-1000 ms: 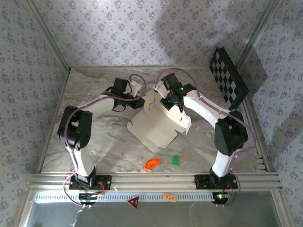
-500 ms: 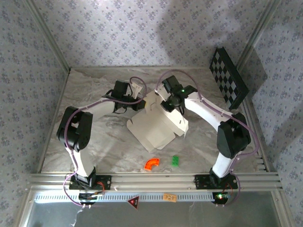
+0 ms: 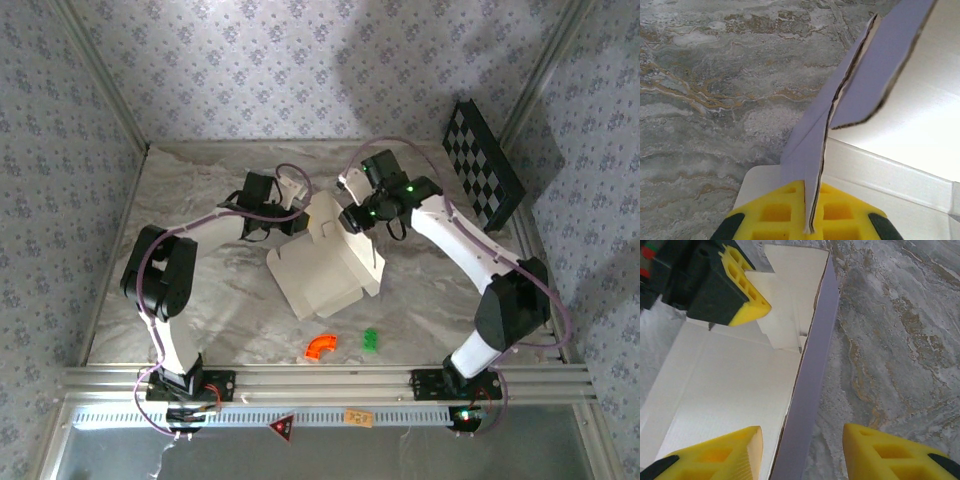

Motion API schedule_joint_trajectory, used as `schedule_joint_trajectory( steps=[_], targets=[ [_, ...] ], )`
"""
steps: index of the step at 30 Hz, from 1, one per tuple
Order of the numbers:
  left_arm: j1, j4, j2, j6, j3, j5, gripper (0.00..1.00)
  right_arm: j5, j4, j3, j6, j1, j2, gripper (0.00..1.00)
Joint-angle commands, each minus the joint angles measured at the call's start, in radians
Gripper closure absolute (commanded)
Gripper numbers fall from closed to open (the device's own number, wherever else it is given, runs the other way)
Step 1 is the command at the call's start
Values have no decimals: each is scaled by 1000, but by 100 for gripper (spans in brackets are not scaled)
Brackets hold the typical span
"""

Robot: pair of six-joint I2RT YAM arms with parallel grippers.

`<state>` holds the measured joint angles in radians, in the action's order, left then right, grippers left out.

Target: Fold the paper box

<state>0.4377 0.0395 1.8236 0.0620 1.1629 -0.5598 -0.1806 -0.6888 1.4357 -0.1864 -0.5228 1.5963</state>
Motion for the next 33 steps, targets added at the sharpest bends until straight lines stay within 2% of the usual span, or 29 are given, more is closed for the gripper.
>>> schedule_joint_trajectory(
  steps=[1,8,14,24,33],
  targets=[
    [34,161,10,-7,-46,80,95,-84,22,1,47,19,-37,52],
    [60,178,2,-24,-36,123,95,-177,114,-38,141,70,-79,52],
    [65,173,2,-20,-36,127,95,-184,152,-104,178,98,-85,55],
    [73,175,-10,-16,-39,141,95,-202,178,-188,205,67,-26,59],
    [73,177,-58,-8,-69,196,95,-185,194,-152,205,47,60,64]
  ],
)
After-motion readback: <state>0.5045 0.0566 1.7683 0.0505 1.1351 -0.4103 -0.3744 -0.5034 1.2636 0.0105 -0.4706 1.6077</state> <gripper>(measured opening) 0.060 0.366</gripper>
